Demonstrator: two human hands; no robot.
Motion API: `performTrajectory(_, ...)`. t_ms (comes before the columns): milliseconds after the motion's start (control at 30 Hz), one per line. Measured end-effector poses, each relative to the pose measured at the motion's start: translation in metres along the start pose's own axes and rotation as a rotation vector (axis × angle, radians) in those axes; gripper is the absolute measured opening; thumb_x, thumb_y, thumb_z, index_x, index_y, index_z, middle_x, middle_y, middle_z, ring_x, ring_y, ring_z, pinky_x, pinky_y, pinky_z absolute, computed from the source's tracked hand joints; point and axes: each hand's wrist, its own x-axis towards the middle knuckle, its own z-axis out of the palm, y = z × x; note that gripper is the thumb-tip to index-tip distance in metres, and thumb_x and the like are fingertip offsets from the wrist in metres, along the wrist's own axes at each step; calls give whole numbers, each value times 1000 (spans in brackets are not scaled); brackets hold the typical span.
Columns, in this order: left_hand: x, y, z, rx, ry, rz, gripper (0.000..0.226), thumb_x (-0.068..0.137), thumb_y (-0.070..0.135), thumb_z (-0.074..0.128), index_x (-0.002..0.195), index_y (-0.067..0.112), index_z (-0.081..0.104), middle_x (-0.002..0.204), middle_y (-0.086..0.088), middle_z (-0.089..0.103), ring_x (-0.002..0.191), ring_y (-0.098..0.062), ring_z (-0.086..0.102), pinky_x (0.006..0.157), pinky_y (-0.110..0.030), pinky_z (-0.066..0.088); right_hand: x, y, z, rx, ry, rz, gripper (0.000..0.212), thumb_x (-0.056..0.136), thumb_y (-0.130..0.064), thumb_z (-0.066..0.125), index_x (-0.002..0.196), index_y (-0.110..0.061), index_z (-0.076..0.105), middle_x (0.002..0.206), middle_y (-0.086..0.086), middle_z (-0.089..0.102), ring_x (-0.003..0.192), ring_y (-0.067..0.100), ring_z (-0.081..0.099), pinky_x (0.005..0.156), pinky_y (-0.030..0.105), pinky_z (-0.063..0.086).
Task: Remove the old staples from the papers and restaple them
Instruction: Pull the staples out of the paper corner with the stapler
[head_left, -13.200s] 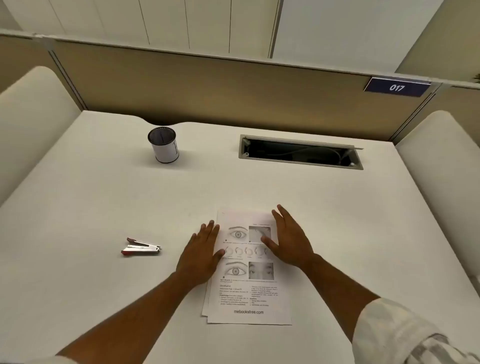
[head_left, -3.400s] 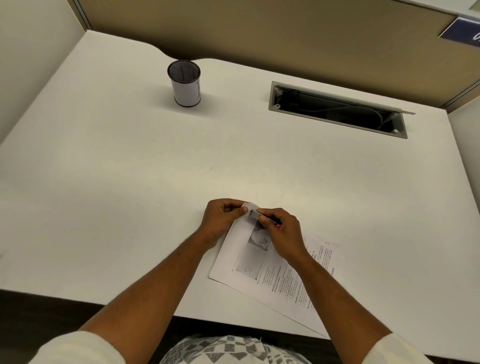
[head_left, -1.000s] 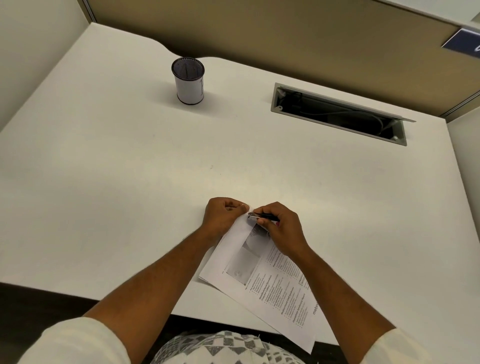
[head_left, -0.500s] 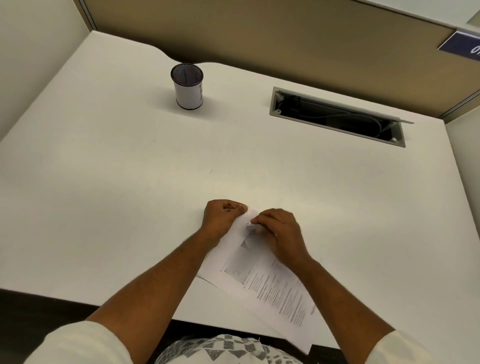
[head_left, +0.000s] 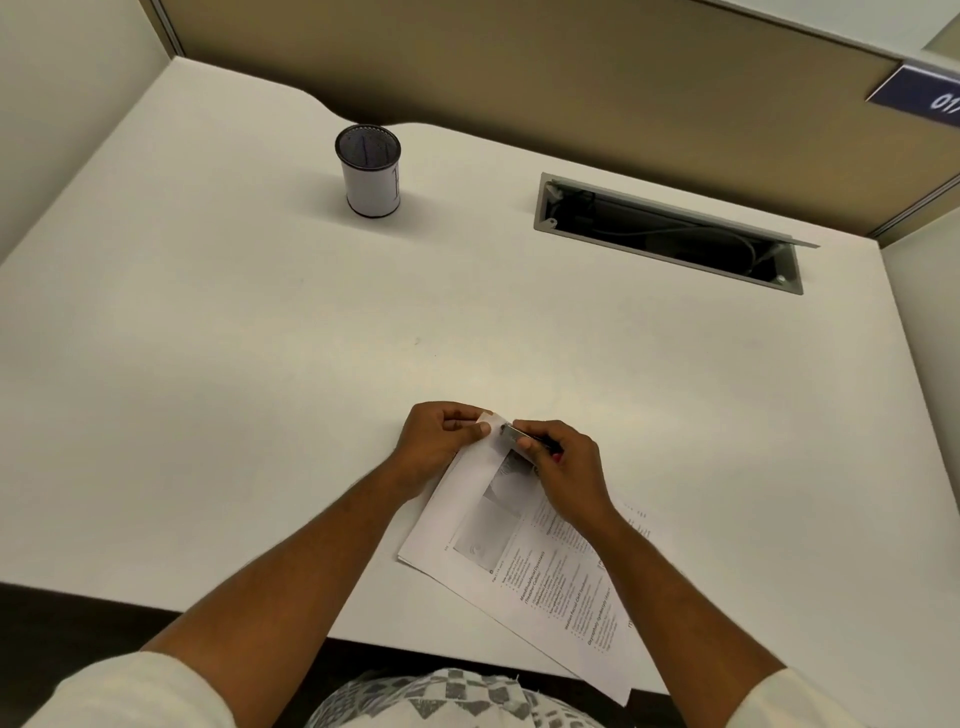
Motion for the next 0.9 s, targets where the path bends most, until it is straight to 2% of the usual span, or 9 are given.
performTrajectory(133,-1,3,-2,-12,-28,-6,15,83,6,82,93,17,81,91,-5,82,82,-19,79,66,-26,61,-1,2,3,30,1,12,19,93,-17,74,111,-21,78,104,-12,78,98,1,72,86,25,60)
performTrajectory(300,-2,3,-3,-5,-35,-12,13,83,10,83,91,20,82,94,-6,82,84,-21,79,66,-27,62,1,3,3,64,-5,27,18,92,-18,75,110,-20,79,101,-11,78,95,2,73,81,18,58)
performTrajectory(567,-2,2,-1,23,-21,1,14,83,12,83,86,26,83,93,-4,82,84,-21,79,66,-26,61,2,1,3,78,-31,70,17,94,-22,74,110,-19,80,102,-8,80,96,5,74,85,30,62)
performTrajectory(900,3,-3,1,69,13,38,18,83,11,83,95,25,82,98,-3,82,93,-20,78,86,-37,63,5,-3,3,100,-72,102,15,94,-26,74,106,-25,81,100,-9,81,95,6,75,88,40,62)
